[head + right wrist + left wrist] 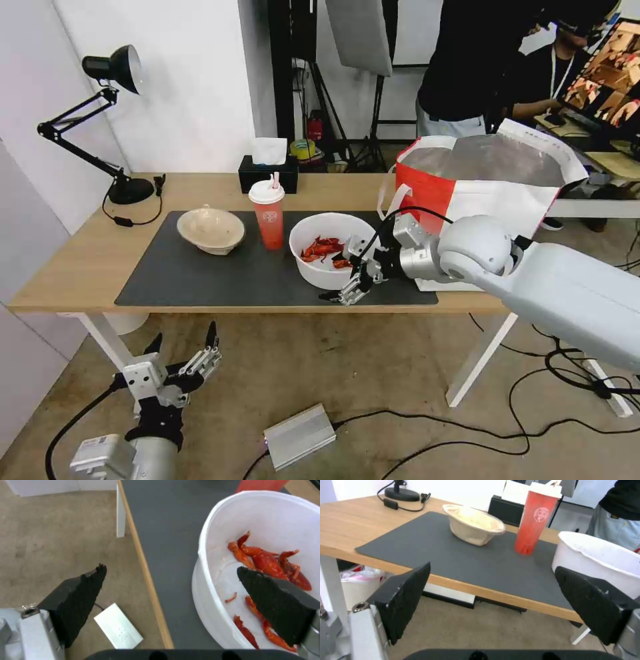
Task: Pick up the trash from the table and place it into the takeout bag.
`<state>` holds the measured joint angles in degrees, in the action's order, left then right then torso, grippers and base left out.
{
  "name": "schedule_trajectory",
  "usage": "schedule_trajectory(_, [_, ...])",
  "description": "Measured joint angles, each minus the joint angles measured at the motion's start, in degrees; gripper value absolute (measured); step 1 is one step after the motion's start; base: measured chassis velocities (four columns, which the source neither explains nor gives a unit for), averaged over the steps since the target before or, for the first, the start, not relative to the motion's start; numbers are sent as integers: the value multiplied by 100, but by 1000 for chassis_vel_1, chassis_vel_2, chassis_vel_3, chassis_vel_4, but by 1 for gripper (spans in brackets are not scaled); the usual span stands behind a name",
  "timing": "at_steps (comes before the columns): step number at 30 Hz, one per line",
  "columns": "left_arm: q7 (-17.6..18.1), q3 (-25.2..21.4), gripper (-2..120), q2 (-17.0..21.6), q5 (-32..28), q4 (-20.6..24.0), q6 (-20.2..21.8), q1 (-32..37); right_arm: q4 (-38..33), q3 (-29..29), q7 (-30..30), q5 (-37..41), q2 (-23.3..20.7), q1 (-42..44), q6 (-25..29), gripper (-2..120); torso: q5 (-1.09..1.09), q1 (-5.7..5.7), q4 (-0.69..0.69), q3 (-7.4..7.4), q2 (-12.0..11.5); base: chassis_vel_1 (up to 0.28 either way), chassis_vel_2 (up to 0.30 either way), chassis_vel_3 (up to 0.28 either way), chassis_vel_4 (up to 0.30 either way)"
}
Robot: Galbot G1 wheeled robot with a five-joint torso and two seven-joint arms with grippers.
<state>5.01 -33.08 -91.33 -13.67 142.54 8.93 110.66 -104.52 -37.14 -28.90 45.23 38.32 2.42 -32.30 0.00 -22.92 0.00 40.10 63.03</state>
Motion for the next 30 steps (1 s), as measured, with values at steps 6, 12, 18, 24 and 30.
schedule_trajectory(6, [4, 19, 100, -1, 26, -13, -4, 12, 122, 5, -9, -23, 63, 12, 21, 100, 0, 0, 0, 0, 0, 0, 0, 0, 0])
schedule_trajectory(12, [6, 58, 100, -3, 47, -29, -17, 19, 244, 6, -9, -39, 124, 3, 31, 100, -1, 0, 0, 0, 0, 0, 0, 0, 0])
schedule_trajectory(18, [7, 86, 100, -4, 51, -61, -23, 21, 425, -7, -11, -44, 216, -45, 33, 100, 0, 0, 0, 0, 0, 0, 0, 0, 0])
schedule_trajectory(24, [12, 110, 100, -4, 94, -151, -146, 15, 633, -81, -12, -52, 361, -118, 37, 100, -1, 0, 0, 0, 0, 0, 0, 0, 0])
schedule_trajectory(30, [12, 103, 100, -3, 94, -197, -153, 2, 894, -98, -20, -153, 532, -78, 55, 100, 0, 0, 0, 1, 0, 0, 0, 0, 0])
